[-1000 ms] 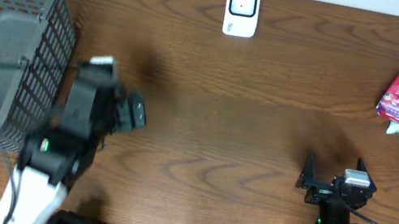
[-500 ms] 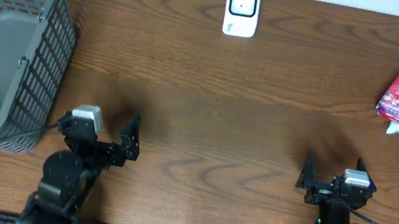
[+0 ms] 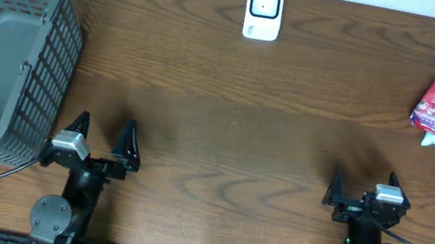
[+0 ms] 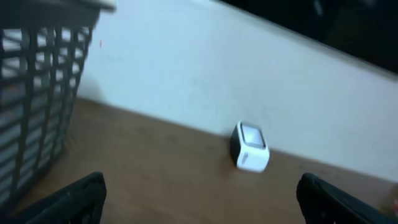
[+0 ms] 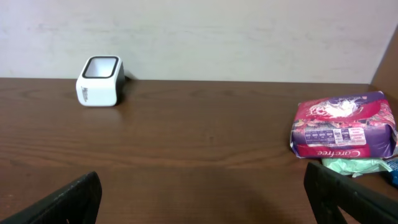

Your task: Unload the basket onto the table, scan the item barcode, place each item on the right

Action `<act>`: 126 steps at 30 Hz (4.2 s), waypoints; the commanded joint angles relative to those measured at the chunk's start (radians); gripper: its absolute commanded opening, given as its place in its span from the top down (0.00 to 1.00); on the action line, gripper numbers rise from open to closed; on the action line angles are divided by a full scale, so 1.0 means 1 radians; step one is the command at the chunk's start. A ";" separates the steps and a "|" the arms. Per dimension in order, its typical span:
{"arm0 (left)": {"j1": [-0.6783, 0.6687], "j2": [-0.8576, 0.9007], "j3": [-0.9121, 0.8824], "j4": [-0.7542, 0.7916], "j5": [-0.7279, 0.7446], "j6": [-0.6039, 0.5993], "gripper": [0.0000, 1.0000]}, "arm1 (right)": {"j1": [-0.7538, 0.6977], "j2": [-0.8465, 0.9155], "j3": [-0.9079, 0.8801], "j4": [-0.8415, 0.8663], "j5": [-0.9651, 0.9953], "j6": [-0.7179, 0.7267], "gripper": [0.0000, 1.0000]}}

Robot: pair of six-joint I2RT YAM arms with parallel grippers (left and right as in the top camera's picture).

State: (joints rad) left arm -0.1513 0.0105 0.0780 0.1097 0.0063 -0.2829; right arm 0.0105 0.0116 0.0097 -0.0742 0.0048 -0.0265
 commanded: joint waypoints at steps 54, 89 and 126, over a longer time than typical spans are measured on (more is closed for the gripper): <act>0.063 -0.010 -0.074 -0.185 0.006 0.261 0.02 | 0.010 -0.006 -0.004 0.000 0.005 0.011 0.01; 0.085 -0.006 -0.074 -0.183 0.002 0.332 0.02 | 0.010 -0.006 -0.004 0.000 0.005 0.011 0.01; 0.085 -0.006 -0.074 -0.183 0.002 0.332 0.02 | 0.010 -0.006 -0.004 0.000 0.005 0.011 0.01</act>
State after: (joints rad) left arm -0.0624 0.0101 0.0154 -0.0261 0.0277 0.0311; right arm 0.0105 0.0116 0.0097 -0.0738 0.0048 -0.0265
